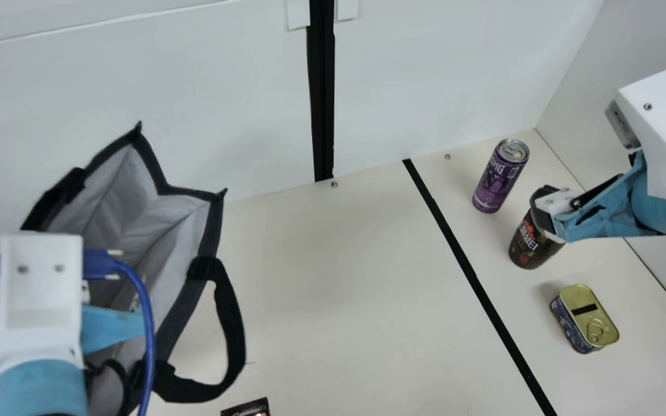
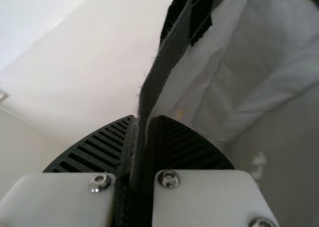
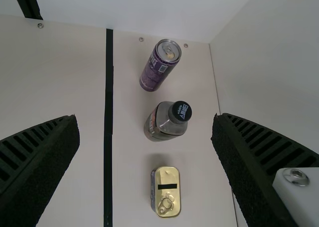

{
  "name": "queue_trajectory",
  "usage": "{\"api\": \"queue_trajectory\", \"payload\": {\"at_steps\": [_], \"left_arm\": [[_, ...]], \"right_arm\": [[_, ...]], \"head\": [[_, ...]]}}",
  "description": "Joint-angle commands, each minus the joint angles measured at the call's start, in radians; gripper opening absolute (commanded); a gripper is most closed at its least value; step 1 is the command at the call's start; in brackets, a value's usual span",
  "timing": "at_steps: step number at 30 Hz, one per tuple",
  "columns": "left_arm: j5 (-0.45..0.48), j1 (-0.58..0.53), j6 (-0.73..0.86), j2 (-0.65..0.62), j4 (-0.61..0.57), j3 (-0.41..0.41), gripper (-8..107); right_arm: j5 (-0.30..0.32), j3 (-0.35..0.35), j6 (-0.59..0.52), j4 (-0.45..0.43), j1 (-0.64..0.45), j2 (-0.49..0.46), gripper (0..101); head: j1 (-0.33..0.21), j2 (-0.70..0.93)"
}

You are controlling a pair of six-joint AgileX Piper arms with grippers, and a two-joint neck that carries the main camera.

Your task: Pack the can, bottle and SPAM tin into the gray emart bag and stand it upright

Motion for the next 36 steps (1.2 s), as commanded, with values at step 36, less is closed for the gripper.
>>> {"api": "queue_trajectory", "payload": {"at_steps": [36], "left_arm": [[-0.164, -0.132, -0.094, 0.023, -0.486, 0.016, -8]], "right_arm": [[0.000, 0.000, 0.000, 0.000, 0.000, 0.000, 95]], "head": [[-0.023, -0.002]]}}
